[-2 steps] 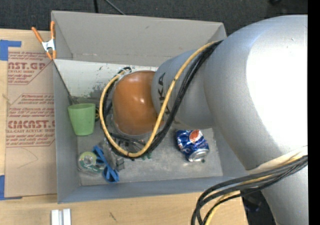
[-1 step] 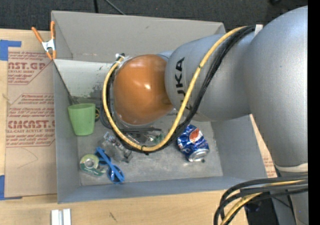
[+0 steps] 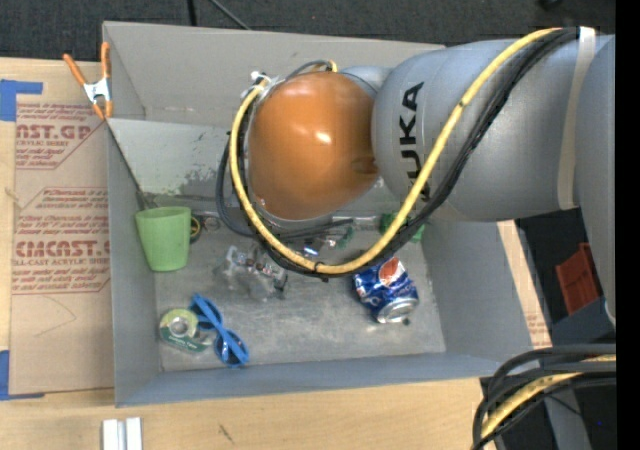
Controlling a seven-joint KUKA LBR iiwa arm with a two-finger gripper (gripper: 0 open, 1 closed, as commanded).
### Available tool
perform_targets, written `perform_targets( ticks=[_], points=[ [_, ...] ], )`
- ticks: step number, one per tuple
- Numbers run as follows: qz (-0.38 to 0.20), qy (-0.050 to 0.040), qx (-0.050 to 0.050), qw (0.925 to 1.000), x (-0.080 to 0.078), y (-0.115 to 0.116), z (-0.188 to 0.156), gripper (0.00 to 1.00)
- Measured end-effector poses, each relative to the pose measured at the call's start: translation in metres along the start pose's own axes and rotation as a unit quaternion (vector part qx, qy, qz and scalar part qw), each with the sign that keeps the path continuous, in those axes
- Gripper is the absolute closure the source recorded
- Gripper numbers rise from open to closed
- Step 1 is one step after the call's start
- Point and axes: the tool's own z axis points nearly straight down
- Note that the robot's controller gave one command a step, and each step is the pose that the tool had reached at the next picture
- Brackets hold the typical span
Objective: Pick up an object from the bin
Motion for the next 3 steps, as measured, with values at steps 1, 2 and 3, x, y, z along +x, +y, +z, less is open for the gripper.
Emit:
perform_targets(
  ticks=[1, 2, 3],
  points=[
    [0.000, 0.0005, -0.002, 1.0000, 0.000, 0.001, 0.001, 0.00],
    [0.044, 0.0005, -0.002, 0.9990, -0.040, -0.037, 0.057, 0.00],
    [-0.033, 0.0030, -0.003, 0.9994, -0.063, -0.003, 0.120, 0.00]
  ],
)
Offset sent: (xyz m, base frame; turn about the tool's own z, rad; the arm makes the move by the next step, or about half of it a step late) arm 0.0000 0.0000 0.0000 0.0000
